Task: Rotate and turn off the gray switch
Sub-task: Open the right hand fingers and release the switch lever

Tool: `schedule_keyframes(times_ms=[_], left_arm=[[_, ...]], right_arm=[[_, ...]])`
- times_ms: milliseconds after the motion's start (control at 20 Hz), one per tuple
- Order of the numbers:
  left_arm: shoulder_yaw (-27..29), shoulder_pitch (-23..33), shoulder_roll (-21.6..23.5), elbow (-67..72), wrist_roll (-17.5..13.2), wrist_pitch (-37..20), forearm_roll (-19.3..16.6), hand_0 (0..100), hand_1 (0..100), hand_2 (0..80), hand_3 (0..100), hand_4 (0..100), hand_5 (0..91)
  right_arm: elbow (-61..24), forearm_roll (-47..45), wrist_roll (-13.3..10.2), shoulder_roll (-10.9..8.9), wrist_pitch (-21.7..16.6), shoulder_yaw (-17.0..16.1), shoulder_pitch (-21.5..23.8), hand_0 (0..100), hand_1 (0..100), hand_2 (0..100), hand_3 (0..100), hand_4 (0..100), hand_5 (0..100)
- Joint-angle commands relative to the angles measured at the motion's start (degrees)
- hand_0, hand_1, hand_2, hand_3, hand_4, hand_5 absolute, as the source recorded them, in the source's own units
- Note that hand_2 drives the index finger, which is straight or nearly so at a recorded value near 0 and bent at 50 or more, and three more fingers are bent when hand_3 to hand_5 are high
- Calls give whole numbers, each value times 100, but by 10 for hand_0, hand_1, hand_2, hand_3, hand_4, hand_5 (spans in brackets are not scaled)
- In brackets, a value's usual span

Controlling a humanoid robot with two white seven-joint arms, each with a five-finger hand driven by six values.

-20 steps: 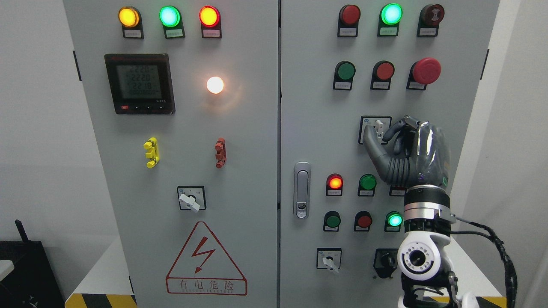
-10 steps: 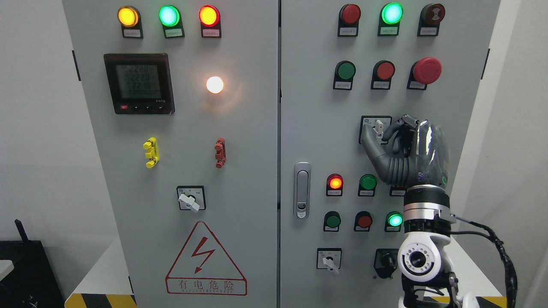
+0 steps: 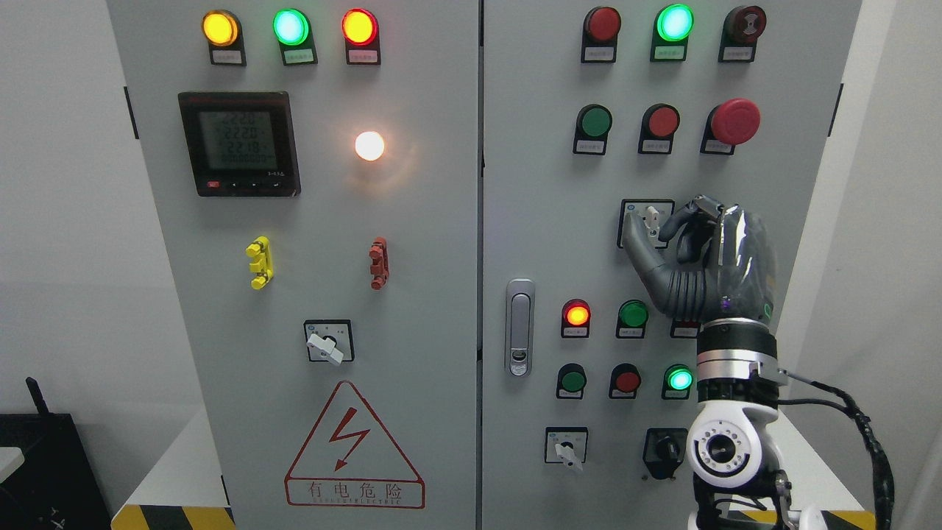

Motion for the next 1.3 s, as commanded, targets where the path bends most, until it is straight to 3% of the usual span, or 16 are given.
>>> schedule_keyframes(times_ms=[0, 100, 400, 600, 750, 900, 1100, 1150, 1200, 1250], left_arm=[[44, -53, 1, -149, -1, 4, 106, 120, 389, 0, 0, 0, 0], [44, -53, 1, -149, -1, 4, 114, 120, 389, 0, 0, 0, 0], [44, -53, 1, -149, -1, 4, 114, 120, 389, 0, 0, 0, 0], [44, -53, 1, -149, -1, 4, 106, 120, 389, 0, 0, 0, 0], [44, -53, 1, -149, -1, 4, 114, 120, 389, 0, 0, 0, 0], [44, -53, 1, -149, -1, 4, 114, 120, 389, 0, 0, 0, 0], [44, -53, 1, -149, -1, 4, 114, 120, 389, 0, 0, 0, 0], [44, -53, 1, -149, -1, 4, 114, 120, 389, 0, 0, 0, 0], [44, -53, 1, -149, -1, 4, 106, 120, 389, 0, 0, 0, 0], [44, -53, 1, -149, -1, 4, 114, 120, 389, 0, 0, 0, 0]], right_arm=[[-161, 4, -39, -29, -29, -79, 58, 215, 495, 731, 1000, 991, 1000], [-232, 4, -39, -38, -99, -79, 94, 215, 495, 731, 1000, 991, 1000], [-434, 4, -109, -222, -818, -114, 427, 221, 481, 710, 1000, 985, 1000], [-478, 4, -442, -416, -1504, -149, 586, 210, 435, 622, 973, 937, 1000], [-557, 4, -469, -565, -1882, -167, 674, 206, 410, 531, 926, 891, 957], [-653, 13, -461, -723, -2181, -167, 814, 227, 392, 440, 823, 744, 741], [-803, 30, -460, -890, -2445, -176, 990, 247, 385, 309, 500, 349, 182], [-829, 39, -460, -943, -2498, -176, 1034, 248, 383, 263, 375, 229, 26], [-856, 39, -460, -1004, -2534, -184, 1078, 249, 382, 236, 316, 171, 0], [-891, 39, -443, -1075, -2560, -237, 1139, 251, 381, 153, 196, 48, 0]])
